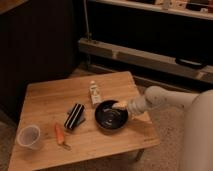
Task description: Pick up the ceramic bowl
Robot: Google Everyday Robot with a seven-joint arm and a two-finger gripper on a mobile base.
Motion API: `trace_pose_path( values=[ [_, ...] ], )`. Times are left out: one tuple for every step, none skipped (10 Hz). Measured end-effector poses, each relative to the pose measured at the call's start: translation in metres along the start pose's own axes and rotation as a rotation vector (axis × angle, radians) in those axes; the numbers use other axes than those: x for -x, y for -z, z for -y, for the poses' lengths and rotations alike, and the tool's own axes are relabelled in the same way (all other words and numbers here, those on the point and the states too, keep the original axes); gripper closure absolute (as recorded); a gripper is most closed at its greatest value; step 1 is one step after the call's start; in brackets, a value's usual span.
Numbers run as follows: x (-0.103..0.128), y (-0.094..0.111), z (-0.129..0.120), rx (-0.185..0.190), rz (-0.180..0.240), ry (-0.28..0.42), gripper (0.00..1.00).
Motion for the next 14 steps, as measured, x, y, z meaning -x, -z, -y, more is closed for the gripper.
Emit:
trace_pose_path(
  values=[
    [0.000,0.000,0.000,0.000,0.000,0.000,0.24],
    [0.000,0.001,0.000,0.000,0.000,0.001,0.26],
    [0.000,0.001,-0.001,0.000,0.000,0.002,0.34],
    [0.000,0.001,0.002,-0.007,0.001,0.008,0.44],
    [0.000,0.001,0.003,-0.007,0.000,0.007,0.52],
    [0.000,-0.003,0.004,-0.014,-0.004,0.001,0.57],
    [0.000,-0.009,0.006,-0.024,-0.009,-0.005,0.58],
    [-0.001,-0.017,0.007,-0.033,-0.016,-0.007,0.58],
    [-0.001,-0.018,0.011,-0.045,-0.015,-0.014,0.58],
    [-0.001,-0.018,0.011,-0.051,-0.016,-0.017,0.58],
    [-0.001,-0.019,0.011,-0.057,-0.017,-0.019,0.58],
    [0.000,-0.019,0.012,-0.062,-0.018,-0.023,0.58],
    [0.000,-0.020,0.012,-0.067,-0.019,-0.025,0.58],
    [0.000,-0.020,0.013,-0.068,-0.019,-0.024,0.58]
  ],
)
